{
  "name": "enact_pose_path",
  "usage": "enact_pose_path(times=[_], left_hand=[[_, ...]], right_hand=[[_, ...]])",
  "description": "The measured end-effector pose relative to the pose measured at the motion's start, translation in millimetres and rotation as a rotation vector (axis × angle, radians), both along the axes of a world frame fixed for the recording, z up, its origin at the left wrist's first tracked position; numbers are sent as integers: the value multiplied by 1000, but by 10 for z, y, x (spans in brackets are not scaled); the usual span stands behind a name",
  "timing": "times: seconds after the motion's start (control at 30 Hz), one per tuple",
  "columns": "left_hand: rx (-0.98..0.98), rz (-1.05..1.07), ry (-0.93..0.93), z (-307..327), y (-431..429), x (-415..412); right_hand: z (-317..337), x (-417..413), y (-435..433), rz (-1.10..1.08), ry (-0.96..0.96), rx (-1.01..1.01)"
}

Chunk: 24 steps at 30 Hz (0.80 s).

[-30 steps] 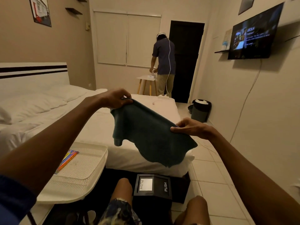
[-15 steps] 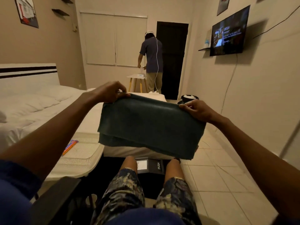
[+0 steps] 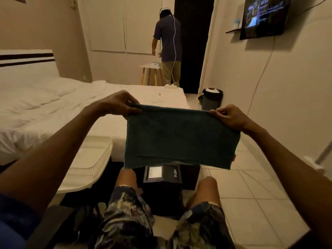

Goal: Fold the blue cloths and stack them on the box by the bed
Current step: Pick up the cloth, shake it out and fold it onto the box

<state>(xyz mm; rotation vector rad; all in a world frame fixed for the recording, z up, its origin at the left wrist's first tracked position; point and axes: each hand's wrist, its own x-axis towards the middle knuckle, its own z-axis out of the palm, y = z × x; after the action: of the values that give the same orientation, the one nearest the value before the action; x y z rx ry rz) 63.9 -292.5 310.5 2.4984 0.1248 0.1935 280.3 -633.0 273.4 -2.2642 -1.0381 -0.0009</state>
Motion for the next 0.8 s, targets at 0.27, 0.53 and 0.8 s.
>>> enact_pose_path(times=[0.27, 0.53, 0.8], left_hand=[[-139, 158, 63, -1260, 489, 652], [-267, 246, 351, -2552, 1153, 1364], [-337, 430, 469, -4320, 1747, 2193]], right_hand=[[-924, 634, 512, -38, 117, -126], [-2253, 1352, 988, 46, 455, -376], [-3952, 2182, 1803, -52, 600, -427]])
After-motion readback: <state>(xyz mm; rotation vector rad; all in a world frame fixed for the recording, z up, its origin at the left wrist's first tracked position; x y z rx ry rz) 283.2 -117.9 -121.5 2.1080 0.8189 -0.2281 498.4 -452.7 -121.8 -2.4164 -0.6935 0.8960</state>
